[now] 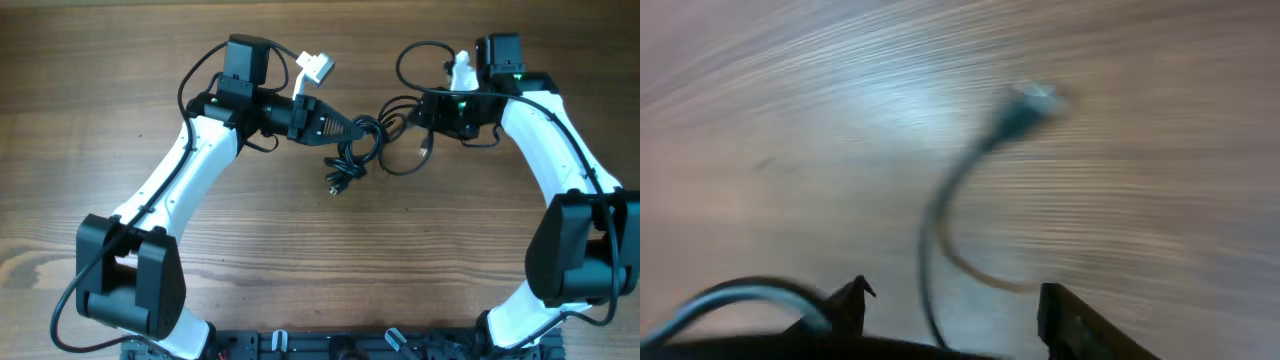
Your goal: Untangle cables
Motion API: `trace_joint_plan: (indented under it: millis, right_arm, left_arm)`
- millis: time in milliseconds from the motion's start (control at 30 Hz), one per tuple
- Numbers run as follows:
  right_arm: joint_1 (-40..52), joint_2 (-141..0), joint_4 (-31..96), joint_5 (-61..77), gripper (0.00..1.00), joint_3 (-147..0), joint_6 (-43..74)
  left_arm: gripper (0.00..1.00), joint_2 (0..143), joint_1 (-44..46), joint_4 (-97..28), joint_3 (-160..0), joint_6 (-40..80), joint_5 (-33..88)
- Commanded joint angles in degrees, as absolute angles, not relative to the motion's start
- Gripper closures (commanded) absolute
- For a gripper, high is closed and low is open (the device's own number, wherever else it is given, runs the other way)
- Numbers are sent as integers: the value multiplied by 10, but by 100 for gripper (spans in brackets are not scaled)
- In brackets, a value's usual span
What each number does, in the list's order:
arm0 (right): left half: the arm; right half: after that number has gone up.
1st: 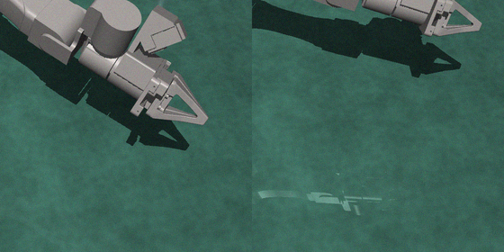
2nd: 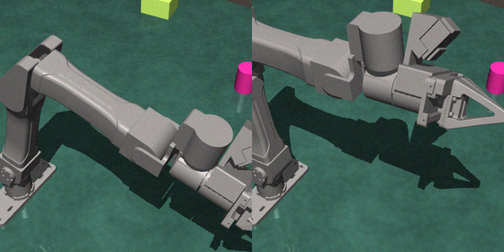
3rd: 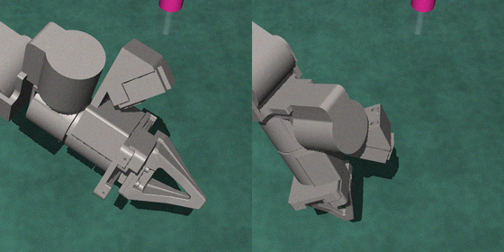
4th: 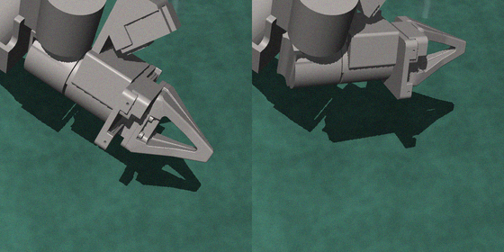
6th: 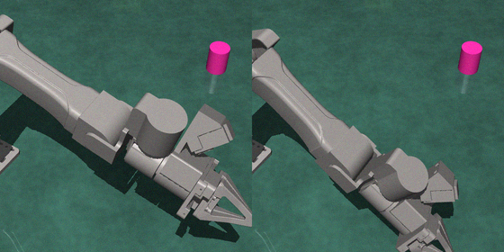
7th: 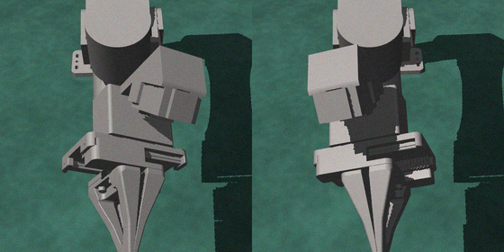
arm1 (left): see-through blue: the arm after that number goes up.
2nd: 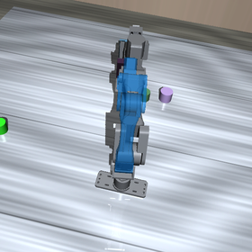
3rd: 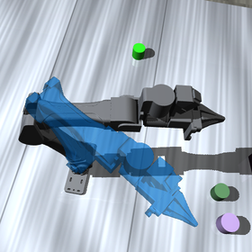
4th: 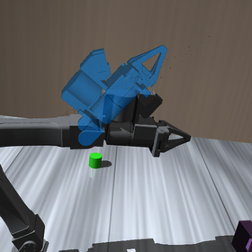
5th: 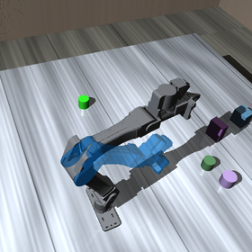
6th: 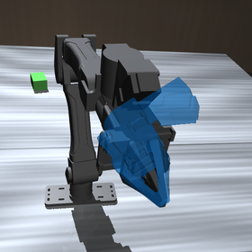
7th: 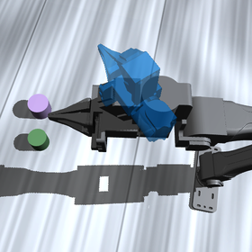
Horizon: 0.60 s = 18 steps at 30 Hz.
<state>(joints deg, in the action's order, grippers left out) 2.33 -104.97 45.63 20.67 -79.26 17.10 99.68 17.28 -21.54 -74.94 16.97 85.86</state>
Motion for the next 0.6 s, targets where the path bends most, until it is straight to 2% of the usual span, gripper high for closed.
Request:
trace_joint_plan:
  millis: [0, 67, 100, 133, 200, 233, 300, 367, 467, 567]
  right_arm:
    - [20, -1062, 439, -7, 43, -798, 276]
    - [19, -1062, 400, 29, 42, -798, 273]
    - [19, -1061, 389, 96, 42, -799, 229]
    - [18, -1059, 385, 240, 38, -807, 164]
    - [19, -1034, 392, 334, 39, -812, 178]
    - [19, -1015, 398, 343, 38, -812, 189]
    - [20, -953, 429, 346, 35, -812, 211]
    - [27, -937, 441, 367, 35, -811, 226]
    - [46, -942, 442, 430, 36, -802, 227]
    - [77, -954, 442, 431, 37, -799, 227]
  left_arm:
    - [96, 982, 171, -189, -753, 204, 903]
    - [96, 982, 171, -188, -753, 204, 903]
    - [96, 982, 171, -188, -753, 204, 903]
    - [96, 982, 171, -188, -753, 204, 891]
    - [96, 982, 171, -188, -753, 198, 826]
    - [96, 982, 171, -190, -753, 205, 761]
    - [96, 983, 171, -204, -753, 305, 634]
    - [96, 983, 171, -208, -753, 342, 605]
    - [96, 983, 171, -208, -753, 337, 606]
    - [96, 983, 171, -208, -753, 332, 606]
